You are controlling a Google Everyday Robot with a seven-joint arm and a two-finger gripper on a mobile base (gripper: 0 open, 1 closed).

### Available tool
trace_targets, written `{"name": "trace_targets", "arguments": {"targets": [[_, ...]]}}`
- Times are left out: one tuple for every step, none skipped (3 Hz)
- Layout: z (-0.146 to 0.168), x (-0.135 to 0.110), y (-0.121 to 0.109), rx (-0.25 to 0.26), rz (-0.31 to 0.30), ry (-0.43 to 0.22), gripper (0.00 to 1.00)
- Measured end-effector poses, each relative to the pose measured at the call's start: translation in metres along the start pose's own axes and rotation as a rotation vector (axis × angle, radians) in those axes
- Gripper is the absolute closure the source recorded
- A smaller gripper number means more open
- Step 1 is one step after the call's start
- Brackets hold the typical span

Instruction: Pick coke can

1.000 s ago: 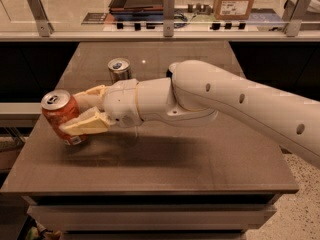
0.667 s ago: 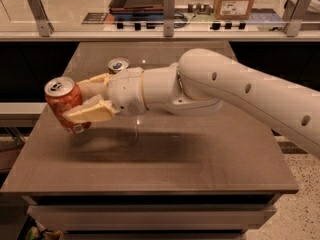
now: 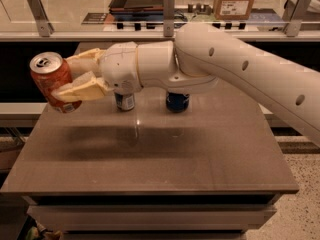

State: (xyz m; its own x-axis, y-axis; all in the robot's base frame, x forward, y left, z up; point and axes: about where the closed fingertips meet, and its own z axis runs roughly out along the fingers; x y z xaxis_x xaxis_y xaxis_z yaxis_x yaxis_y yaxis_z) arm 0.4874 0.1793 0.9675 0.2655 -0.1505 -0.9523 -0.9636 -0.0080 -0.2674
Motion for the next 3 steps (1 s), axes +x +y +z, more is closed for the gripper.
{"name": "trace_targets", "arguments": {"targets": [[0.000,-0.025,-0.004,-0.007,-0.053,0.009,1.00],[-0.004,-0.048,-0.007,0.002,-0.102,0.019,1.00],[-0.004,-0.048,-0.007,0.002,-0.102,0.019,1.00]]}}
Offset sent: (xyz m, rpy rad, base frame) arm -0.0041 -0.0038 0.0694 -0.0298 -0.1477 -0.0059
